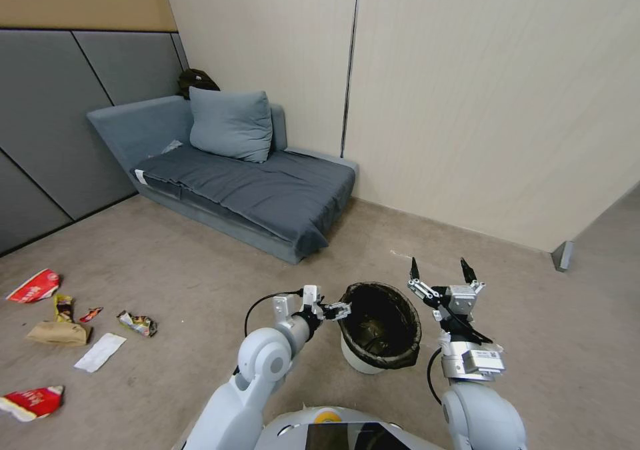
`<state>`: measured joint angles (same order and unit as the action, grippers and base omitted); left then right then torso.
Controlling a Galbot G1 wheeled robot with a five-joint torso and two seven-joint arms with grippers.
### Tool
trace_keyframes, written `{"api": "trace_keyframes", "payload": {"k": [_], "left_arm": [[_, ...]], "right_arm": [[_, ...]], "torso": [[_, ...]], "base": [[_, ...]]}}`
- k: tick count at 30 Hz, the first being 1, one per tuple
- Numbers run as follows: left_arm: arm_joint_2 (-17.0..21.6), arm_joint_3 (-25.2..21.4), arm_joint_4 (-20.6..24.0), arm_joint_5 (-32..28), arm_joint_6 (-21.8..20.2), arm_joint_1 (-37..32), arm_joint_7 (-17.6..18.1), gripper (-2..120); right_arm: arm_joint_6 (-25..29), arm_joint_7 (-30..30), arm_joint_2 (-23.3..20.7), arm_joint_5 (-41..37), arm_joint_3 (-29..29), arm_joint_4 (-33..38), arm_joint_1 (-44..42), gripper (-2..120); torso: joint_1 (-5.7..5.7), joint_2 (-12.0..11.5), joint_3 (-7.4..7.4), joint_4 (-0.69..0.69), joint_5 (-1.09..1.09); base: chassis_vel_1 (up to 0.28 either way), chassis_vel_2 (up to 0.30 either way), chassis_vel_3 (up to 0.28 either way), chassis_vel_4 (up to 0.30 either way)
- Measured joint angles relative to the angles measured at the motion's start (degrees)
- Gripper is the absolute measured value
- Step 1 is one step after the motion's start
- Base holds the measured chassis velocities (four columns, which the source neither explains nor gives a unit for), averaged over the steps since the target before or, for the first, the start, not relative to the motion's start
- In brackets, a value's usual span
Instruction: Pick up the trash bin, then pick up the garbage from the floor and place it into the trash bin.
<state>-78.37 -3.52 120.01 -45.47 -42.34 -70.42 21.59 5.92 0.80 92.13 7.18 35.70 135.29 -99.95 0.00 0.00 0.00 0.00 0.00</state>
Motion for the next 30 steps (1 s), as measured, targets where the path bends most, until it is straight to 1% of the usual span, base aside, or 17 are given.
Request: {"api": "trace_keyframes", "payload": {"k": [6,9,10,12,17,22,24,25,27,30], "left_arm": [[-0.5,1.2,-0.6,-0.2,0.0,1.2,1.6,98],[-1.0,2.9,-1.6,-0.5,0.1,2.7,3.7,98],[-1.0,2.9,-1.6,-0.5,0.1,2.7,3.7,98],[-1.1,4.0,-2.4,-0.5,0.1,3.3,5.1,99],[-1.2,5.3,-3.3,-0.2,0.1,3.6,6.0,99],[-1.2,5.9,-4.0,0.4,0.2,4.1,7.4,98],[-1.4,6.1,-4.4,0.5,0.2,4.5,9.2,98],[-1.4,6.1,-4.4,0.5,0.2,4.5,9.2,98],[-1.5,6.3,-5.0,0.5,0.2,4.9,10.4,98],[-1.6,6.7,-5.8,0.4,0.2,5.6,10.8,98]], "right_arm": [[0.2,0.1,0.0,0.2,0.0,-0.4,0.2,100],[0.4,0.1,0.0,0.5,-0.2,-0.9,0.4,100],[0.4,0.1,0.0,0.5,-0.2,-0.9,0.4,100],[0.6,0.1,0.0,0.8,-0.3,-1.1,0.5,100],[0.7,0.2,0.0,0.8,-0.4,-1.1,0.5,100],[0.7,0.2,0.0,0.8,-0.4,-1.2,0.5,100],[0.7,0.2,0.0,0.8,-0.4,-1.2,0.5,100],[0.7,0.2,0.0,0.8,-0.4,-1.2,0.5,100],[0.7,0.2,0.0,0.8,-0.4,-1.2,0.5,100],[0.7,0.2,0.0,0.9,-0.4,-1.2,0.6,100]], "torso": [[0.0,0.0,0.0,0.0,0.0],[0.0,0.0,0.0,0.0,0.0],[0.0,0.0,0.0,0.0,0.0],[0.0,0.0,0.0,0.0,0.0],[0.0,0.0,0.0,0.0,0.0],[0.0,0.0,0.0,0.0,0.0],[0.0,0.0,0.0,0.0,0.0],[0.0,0.0,0.0,0.0,0.0],[0.0,0.0,0.0,0.0,0.0],[0.0,0.0,0.0,0.0,0.0]], "base": [[0.0,0.0,0.0,0.0],[0.0,0.0,0.0,0.0],[0.0,0.0,0.0,0.0],[0.0,0.0,0.0,0.0],[0.0,0.0,0.0,0.0],[0.0,0.0,0.0,0.0],[0.0,0.0,0.0,0.0],[0.0,0.0,0.0,0.0],[0.0,0.0,0.0,0.0],[0.0,0.0,0.0,0.0]]}}
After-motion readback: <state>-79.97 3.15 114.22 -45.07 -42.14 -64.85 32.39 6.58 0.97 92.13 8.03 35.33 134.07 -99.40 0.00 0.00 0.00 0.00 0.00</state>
